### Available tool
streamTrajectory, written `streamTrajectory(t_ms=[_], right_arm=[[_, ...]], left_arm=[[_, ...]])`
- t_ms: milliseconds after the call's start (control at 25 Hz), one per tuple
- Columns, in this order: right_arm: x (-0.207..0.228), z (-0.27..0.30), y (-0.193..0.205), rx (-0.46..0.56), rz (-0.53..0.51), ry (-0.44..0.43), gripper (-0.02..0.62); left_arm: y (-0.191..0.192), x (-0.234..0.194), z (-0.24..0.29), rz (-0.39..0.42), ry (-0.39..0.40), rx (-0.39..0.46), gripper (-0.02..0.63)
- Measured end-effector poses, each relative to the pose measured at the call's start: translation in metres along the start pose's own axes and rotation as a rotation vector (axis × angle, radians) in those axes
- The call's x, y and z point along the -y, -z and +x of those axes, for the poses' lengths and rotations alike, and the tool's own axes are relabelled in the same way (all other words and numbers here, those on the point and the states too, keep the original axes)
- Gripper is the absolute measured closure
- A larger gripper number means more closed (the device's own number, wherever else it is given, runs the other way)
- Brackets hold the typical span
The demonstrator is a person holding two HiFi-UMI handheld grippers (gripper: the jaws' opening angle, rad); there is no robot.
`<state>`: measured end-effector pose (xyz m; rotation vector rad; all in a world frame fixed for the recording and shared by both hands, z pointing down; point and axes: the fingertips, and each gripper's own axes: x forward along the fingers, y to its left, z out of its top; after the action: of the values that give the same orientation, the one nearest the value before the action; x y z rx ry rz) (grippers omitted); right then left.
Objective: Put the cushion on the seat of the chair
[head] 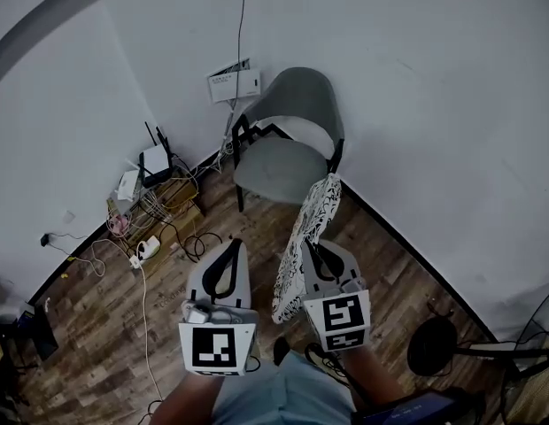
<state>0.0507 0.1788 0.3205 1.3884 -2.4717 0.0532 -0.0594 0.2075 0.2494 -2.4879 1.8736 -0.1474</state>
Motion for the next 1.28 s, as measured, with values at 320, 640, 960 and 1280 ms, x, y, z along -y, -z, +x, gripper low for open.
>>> streamTrajectory(t_ms=[320, 640, 960, 1280], right_arm=[[0.027, 0.110, -0.019, -0.041, 0.008, 0.057, 0.581], [0.058, 0.217, -0.043, -0.075, 0.027, 0.156, 0.581], [0.078, 0.285, -0.107, -0.012, -0.004, 0.195, 0.581], [0.091, 0.326, -0.122, 0.001, -0.017, 0.174, 0.581]], left_arm=[[0.018, -0.077, 0.111, -0.031, 0.048, -0.029, 0.597], [0.011, -0.155, 0.222, -0.015, 0.147, -0.015, 0.597], [-0.019, -0.207, 0.288, -0.011, 0.183, 0.031, 0.597], [-0.014, -0.221, 0.325, -0.018, 0.181, 0.022, 0.597]])
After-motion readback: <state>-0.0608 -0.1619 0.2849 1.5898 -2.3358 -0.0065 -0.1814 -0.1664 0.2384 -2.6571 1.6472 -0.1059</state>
